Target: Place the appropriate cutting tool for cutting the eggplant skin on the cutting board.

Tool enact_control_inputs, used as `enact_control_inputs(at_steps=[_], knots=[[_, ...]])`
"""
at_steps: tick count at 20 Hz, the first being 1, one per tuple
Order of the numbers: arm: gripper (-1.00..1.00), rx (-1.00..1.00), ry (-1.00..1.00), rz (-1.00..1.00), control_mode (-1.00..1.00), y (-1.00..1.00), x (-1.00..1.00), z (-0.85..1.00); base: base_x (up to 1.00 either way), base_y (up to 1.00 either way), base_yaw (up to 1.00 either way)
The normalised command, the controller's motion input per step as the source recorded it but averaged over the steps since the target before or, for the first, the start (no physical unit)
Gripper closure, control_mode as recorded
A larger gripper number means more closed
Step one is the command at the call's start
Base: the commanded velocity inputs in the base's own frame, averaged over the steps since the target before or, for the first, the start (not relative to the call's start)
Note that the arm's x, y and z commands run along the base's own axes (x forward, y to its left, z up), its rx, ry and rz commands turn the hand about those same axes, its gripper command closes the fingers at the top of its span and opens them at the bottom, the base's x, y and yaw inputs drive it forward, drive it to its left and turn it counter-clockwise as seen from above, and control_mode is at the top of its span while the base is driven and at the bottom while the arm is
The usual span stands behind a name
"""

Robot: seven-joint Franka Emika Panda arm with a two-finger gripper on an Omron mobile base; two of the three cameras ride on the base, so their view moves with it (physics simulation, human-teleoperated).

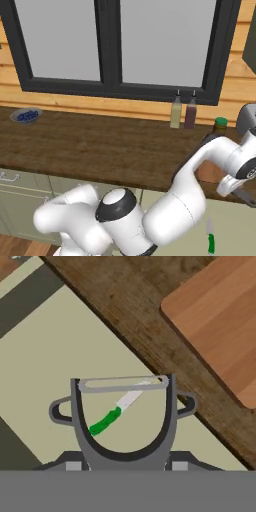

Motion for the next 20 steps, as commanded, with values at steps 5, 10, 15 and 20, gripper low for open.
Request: enact_control_inputs(at_steps=[5,10,15,20], knots=[[1.0,0.03,0.0,0.07,-1.0,0.0,1.0,0.0,0.0,0.0,0.0],[1.0,0.0,0.07,0.04,-1.0,0.2,1.0,-0.28,0.0,0.0,0.0],[1.0,0.0,0.06,0.03,-1.0,0.14,0.93,-0.41,0.0,0.0,0.0],[1.0,0.0,0.02,0.05,-1.0,0.0,0.68,-0.51,0.0,0.0,0.0]])
